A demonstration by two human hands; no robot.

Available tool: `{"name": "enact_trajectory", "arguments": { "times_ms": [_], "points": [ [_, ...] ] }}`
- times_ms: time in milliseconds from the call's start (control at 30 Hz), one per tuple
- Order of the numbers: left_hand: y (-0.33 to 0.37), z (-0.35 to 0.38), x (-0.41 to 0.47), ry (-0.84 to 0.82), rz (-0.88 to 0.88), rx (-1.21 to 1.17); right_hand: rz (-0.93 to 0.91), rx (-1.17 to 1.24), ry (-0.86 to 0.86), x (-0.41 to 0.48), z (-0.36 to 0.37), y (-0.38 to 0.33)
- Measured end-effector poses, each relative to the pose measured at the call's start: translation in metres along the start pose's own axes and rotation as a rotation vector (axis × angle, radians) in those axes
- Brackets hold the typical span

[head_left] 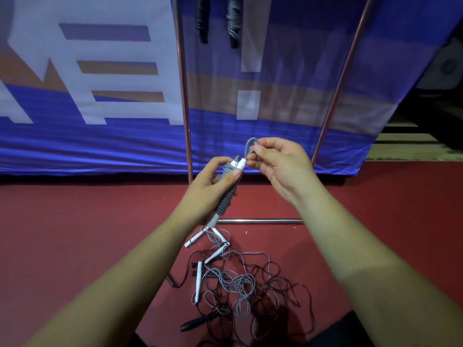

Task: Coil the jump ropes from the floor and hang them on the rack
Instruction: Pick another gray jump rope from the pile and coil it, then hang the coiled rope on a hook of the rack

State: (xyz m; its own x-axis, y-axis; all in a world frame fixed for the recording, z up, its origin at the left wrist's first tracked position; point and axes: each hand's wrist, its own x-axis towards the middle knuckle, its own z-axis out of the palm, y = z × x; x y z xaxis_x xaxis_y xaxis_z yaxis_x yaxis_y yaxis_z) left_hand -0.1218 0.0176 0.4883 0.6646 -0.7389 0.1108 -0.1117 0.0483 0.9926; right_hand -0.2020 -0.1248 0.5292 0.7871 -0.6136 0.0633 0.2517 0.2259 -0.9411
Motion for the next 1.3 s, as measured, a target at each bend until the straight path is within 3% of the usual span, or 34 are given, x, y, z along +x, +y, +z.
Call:
{"name": "enact_trajectory", "arguments": {
  "times_ms": [467, 667, 1300],
  "points": [
    [0.138, -0.011, 0.119, -0.025, 0.220, 0.036, -0.266, -0.220, -0.024, 0.108, 0.051, -0.162],
    [0.168, -0.001, 0.162, 0.078, 0.226, 0.001, -0.316, -0.363, 0.018, 0.156, 0.062, -0.194],
    [0.210, 0.003, 0.330, 0.100, 0.214, -0.019, -0.506, -0.687, 0.338, 0.308, 0.062, -0.260]
  ]
}}
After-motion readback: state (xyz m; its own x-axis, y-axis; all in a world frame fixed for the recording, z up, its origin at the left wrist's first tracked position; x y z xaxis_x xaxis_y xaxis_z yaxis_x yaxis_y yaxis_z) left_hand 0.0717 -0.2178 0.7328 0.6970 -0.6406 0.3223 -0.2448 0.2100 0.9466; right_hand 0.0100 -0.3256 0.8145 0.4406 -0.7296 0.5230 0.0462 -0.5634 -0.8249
